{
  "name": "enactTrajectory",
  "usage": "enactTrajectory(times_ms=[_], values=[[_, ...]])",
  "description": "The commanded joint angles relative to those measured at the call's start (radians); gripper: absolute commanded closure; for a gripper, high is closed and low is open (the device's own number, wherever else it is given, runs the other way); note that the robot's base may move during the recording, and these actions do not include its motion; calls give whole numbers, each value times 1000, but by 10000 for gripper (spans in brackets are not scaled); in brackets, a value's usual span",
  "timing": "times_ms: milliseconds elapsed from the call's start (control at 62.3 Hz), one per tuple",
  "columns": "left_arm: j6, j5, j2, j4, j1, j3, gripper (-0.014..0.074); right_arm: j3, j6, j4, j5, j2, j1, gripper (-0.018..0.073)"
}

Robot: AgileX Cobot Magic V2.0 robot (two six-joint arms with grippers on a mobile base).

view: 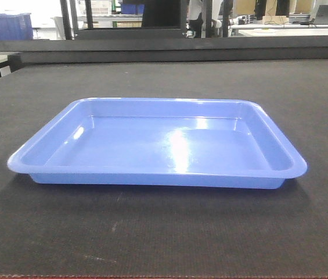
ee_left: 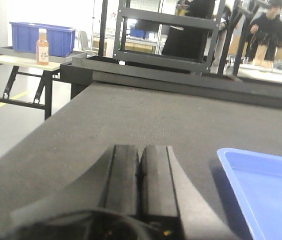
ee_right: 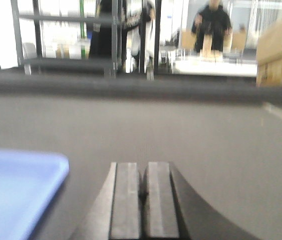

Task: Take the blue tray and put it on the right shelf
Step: 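Move both grippers toward the short ends of the light blue tray, then lower both grippers onto the tray rims and close on them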

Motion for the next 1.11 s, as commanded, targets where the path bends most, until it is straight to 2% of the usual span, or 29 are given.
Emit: enactTrajectory(times_ms=[0,64,112,176,257,353,417,465,529,609,706,850,978,1091], values=[[-4,20,43,63,1,-181,643,-172,-7,6,-4,4,1,504],[-4,147,106,77,1,-322,641,-275,-7,6,89,48,1,473],[-4,252,174,77,1,-426,625,-362,-7,6,141,94,1,407],[-4,337,248,73,1,-534,575,-427,-7,6,165,154,1,291],[-4,419,357,61,1,-625,450,-492,-7,6,165,249,1,143],[-4,446,468,-6,-9,-679,274,-538,-7,6,159,347,23,39],[2,451,530,-51,-51,-704,183,-573,-7,16,179,417,57,18],[15,465,580,-73,-83,-724,155,-605,-7,46,210,465,84,19],[74,503,641,-113,-138,-762,155,-653,-7,101,262,528,123,19],[194,516,721,-178,-213,-803,155,-718,-7,149,314,620,187,19],[221,497,816,-234,-292,-846,155,-787,-7,153,348,744,255,19],[221,580,1000,-239,-365,-952,155,-896,-7,153,474,936,335,20],[221,707,1187,-234,-374,-1077,155,-999,-7,152,617,1108,356,20],[184,808,1338,-151,-374,-1185,155,-1080,-7,139,678,1230,356,20]])
